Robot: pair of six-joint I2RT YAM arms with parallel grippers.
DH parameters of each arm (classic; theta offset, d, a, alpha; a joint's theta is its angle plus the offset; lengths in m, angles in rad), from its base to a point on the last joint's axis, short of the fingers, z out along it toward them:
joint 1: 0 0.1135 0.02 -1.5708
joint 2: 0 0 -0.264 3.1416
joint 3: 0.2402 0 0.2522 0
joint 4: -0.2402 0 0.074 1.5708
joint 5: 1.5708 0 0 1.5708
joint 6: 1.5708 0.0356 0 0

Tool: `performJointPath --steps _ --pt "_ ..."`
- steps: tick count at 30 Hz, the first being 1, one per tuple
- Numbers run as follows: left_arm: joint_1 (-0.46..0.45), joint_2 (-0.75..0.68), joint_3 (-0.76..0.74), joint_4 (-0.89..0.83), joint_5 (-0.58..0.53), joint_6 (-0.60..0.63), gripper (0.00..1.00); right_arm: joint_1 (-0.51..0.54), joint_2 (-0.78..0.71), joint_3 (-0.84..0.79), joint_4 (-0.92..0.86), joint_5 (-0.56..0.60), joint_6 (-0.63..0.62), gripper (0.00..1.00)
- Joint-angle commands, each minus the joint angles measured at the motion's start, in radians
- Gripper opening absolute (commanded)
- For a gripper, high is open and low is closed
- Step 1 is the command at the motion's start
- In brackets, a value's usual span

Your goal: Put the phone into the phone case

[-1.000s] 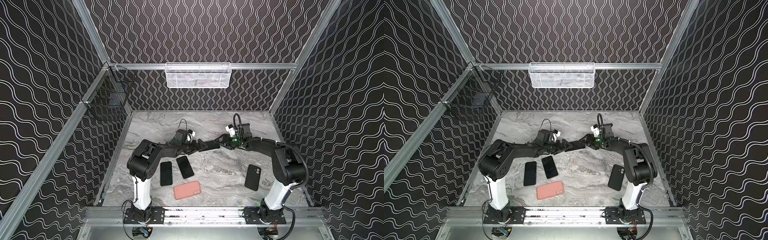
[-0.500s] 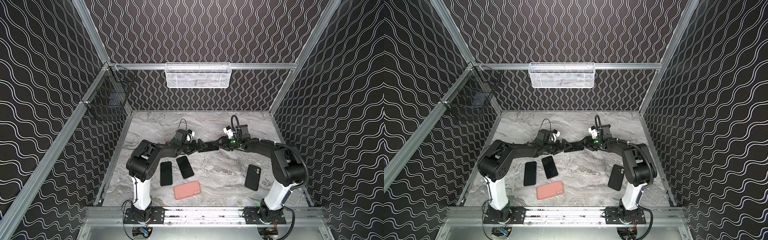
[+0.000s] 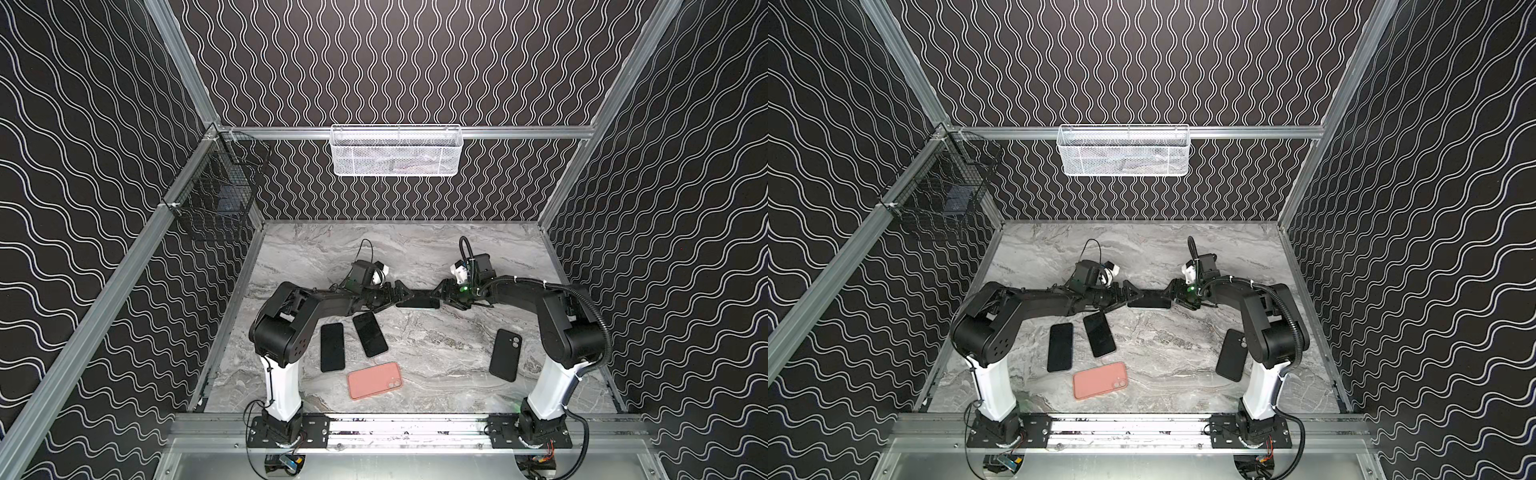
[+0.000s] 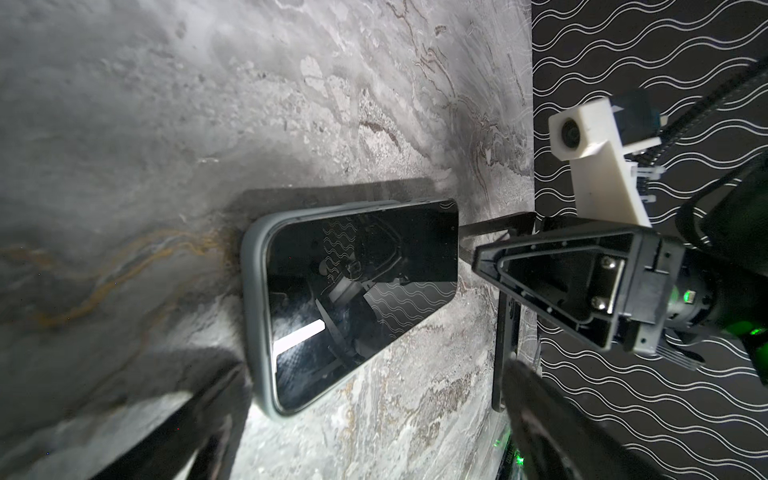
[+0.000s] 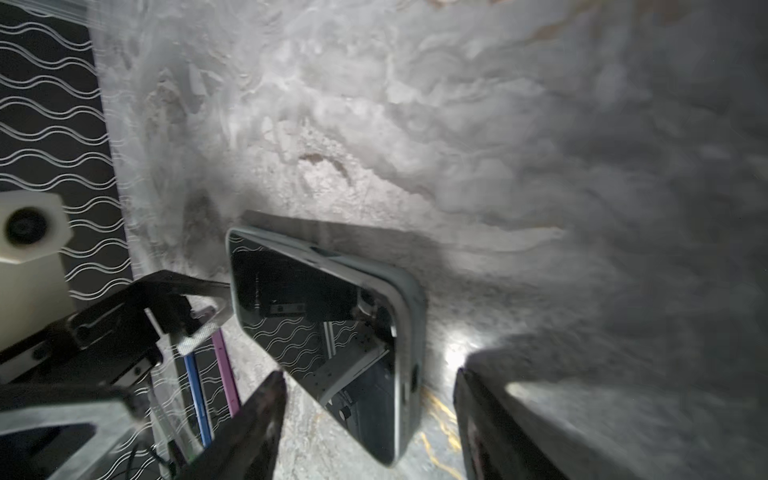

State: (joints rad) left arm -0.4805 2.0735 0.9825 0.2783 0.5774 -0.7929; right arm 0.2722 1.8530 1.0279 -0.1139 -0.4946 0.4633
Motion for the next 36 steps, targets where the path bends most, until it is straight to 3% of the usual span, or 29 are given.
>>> performJointPath --steps 1,10,19,27,36 --pt "-0.001 -0.005 -0.002 -0.059 -0.027 0.01 0.98 0.0 -0.014 0.009 -0.063 0.099 -0.01 0.68" --pt "0.007 -0.006 0.001 -0.057 -0.027 0.014 0.99 0.004 0.029 0.014 -0.083 0.061 -0.02 0.68" --pt "0.01 -0.009 0.011 -0.064 -0.035 0.017 0.98 0.011 -0.093 -0.014 -0.147 0.294 0.038 0.62" --pt "0.016 0.003 0.026 -0.05 -0.037 0.008 0.99 0.101 -0.049 0.041 -0.176 0.349 0.052 0.42" --pt "0.02 0.023 0.036 -0.042 -0.036 0.003 0.99 0.158 0.026 0.127 -0.19 0.355 0.061 0.09"
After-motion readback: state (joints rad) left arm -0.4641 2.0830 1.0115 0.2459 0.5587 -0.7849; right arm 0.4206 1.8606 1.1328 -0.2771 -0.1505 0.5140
